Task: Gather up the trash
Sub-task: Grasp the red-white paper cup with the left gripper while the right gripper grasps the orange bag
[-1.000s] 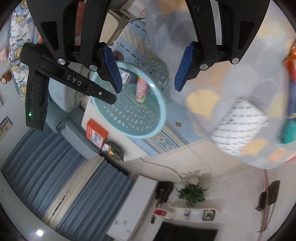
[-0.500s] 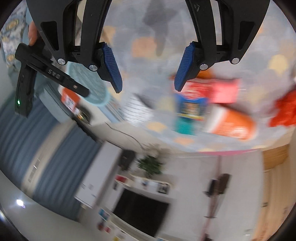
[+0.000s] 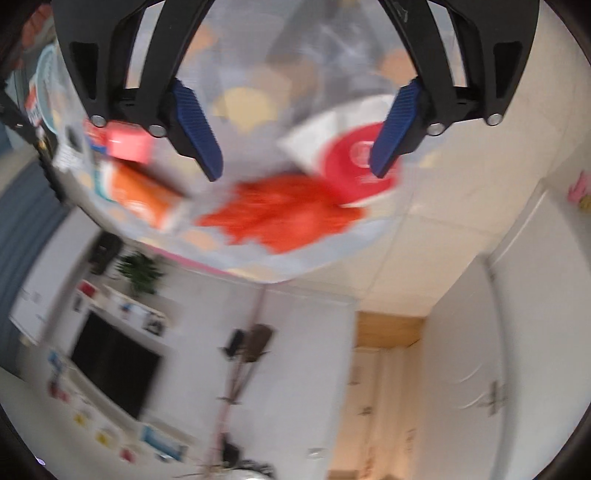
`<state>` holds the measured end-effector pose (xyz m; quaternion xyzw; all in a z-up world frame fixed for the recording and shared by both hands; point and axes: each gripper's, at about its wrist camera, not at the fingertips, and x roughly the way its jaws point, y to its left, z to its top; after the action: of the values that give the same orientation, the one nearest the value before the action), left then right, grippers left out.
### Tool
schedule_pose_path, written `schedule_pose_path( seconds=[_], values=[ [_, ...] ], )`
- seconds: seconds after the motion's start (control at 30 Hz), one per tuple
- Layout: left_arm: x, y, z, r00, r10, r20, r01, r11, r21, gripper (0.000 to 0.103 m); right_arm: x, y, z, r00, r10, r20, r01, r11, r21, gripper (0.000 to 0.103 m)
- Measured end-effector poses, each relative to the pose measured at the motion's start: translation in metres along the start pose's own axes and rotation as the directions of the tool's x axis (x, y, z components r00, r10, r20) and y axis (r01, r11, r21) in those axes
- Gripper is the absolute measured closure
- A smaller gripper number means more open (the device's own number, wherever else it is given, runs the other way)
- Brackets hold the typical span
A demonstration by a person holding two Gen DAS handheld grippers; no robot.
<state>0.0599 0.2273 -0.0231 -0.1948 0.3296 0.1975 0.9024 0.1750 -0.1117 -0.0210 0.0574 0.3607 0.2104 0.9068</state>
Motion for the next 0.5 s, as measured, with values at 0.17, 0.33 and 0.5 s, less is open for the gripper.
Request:
schedule_pose_path(
  seconds=[0.17, 0.33, 0.5],
  values=[
    [0.02, 0.038, 0.004, 0.996, -0.035, -0.077, 0.029, 0.997, -0.074, 0.021, 0.015, 0.058, 0.012, 0.997, 0.082, -0.002, -0.082, 0.991, -0.107, 0.047],
    [0.041, 0.048, 0.006, 0.992, -0.024, -0.125, 0.014, 0.997, -0.079, 0.021, 0.035, 0.109, 0.017, 0.986, 0.162, -0.046, -0.168, 0.967, -0.19, 0.047],
    [0.05, 0.051, -0.003, 0.988, -0.035, -0.152, 0.025, 0.998, -0.065, 0.026, 0.057, 0.152, 0.026, 0.972, 0.216, -0.092, -0.233, 0.938, -0.257, 0.047]
  ],
)
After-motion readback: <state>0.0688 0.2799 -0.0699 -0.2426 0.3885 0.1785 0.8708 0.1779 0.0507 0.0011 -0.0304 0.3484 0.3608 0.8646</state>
